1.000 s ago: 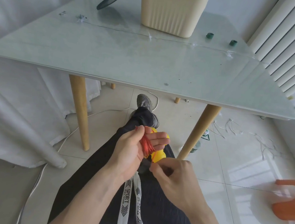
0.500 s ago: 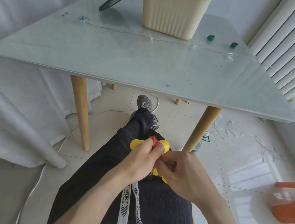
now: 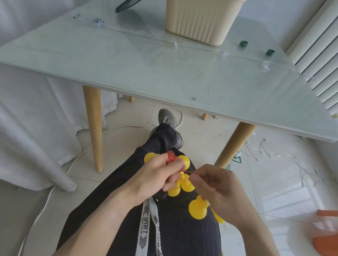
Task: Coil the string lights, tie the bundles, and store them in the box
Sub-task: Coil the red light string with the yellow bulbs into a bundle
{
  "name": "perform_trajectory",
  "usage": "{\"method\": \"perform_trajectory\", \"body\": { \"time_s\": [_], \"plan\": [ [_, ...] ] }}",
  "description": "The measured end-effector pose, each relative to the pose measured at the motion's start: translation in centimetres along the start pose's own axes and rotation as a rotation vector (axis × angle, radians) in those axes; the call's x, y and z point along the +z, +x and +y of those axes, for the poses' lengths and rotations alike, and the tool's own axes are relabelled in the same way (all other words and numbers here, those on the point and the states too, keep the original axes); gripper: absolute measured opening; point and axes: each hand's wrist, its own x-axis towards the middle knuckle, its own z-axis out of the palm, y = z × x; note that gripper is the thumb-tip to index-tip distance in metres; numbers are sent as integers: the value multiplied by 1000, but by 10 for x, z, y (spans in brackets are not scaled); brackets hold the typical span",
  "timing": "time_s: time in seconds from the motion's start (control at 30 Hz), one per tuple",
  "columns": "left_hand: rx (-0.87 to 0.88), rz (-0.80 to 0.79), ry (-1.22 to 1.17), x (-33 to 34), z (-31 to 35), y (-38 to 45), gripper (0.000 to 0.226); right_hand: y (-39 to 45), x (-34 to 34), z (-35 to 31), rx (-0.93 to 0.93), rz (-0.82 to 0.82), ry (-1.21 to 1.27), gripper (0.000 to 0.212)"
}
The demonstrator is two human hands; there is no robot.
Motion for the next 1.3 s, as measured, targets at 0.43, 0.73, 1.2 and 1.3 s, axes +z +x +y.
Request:
{"method": "perform_trajectory", "body": {
  "time_s": [0.43, 0.73, 1.2, 1.3],
  "plan": [
    [-53, -196, 17, 4, 2, -7, 39, 4, 7, -8, -12, 70, -21, 24],
    [-30, -87, -259, -3, 0, -5, 36, 0, -8, -2, 13, 13, -12, 46],
    [-110, 215, -283, -10, -8, 4, 42, 0, -37, 1, 176, 414, 29, 29],
    [-144, 240, -374, -6, -6, 4, 41, -1, -27, -12, 71, 472, 74, 26]
  ]
}}
